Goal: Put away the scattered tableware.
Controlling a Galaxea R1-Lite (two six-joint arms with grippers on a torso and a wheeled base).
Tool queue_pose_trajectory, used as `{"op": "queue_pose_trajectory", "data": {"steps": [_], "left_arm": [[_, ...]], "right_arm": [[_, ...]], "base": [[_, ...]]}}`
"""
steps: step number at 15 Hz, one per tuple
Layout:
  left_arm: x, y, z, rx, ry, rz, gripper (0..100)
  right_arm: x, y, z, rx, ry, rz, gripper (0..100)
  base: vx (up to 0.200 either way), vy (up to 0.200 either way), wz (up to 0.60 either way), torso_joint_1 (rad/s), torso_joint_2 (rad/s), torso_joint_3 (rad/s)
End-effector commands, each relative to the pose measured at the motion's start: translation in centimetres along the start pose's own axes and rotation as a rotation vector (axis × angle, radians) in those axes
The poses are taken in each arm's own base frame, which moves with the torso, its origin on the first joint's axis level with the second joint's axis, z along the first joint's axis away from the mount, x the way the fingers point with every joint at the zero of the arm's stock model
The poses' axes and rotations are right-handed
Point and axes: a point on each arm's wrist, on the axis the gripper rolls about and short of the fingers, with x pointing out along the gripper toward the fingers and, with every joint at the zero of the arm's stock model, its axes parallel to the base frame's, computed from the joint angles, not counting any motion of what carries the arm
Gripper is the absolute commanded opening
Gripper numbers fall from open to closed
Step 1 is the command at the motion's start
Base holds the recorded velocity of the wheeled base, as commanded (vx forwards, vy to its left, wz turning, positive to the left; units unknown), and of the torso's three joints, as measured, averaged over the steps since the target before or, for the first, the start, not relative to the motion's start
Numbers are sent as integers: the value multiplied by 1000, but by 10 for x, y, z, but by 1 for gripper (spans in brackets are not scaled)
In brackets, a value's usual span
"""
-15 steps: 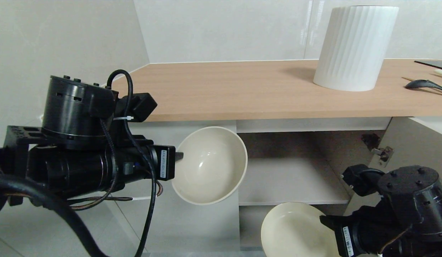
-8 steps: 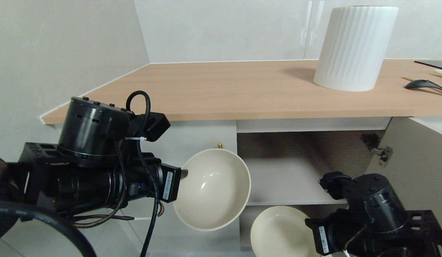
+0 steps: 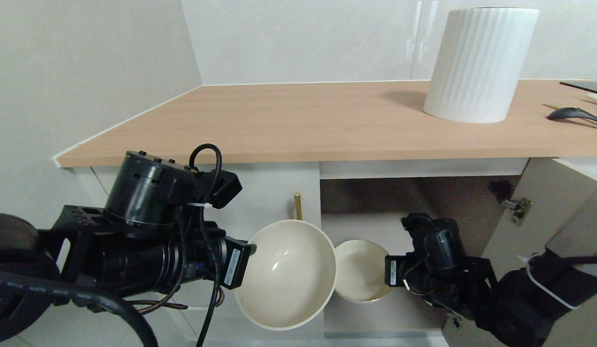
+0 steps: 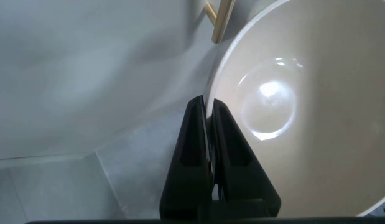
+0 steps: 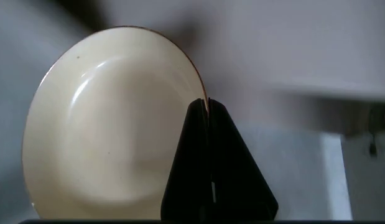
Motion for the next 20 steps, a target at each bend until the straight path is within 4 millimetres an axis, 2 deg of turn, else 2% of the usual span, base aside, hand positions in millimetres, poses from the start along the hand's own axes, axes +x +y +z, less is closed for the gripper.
{"op": "queue_pose_trajectory", "data": {"steps": [1,3,5,8,13,20], "left_arm": [[1,0,0,-1,2,1,0],[1,0,0,-1,2,1,0],[2,0,0,2,4,0,0],[1,0,0,2,-1,-1,0],[1,-2,1,5,-7,-5,0],[0,-2,1,5,-8,-5,0]], "right_arm": [[36,-12,-3,18,11,-54,0],[47,-22,-7,27,26,-88,0],[76,-34,-2,50,7,-136,0],[101,-48,12,45,-26,-163,0],[124,-68,11,66,-12,-220,0],[138,-81,11,78,-30,-284,0]], "base": [[0,0,0,0,0,0],[0,0,0,0,0,0],[0,0,0,0,0,0],[0,0,0,0,0,0],[0,0,0,0,0,0],[0,0,0,0,0,0]]}}
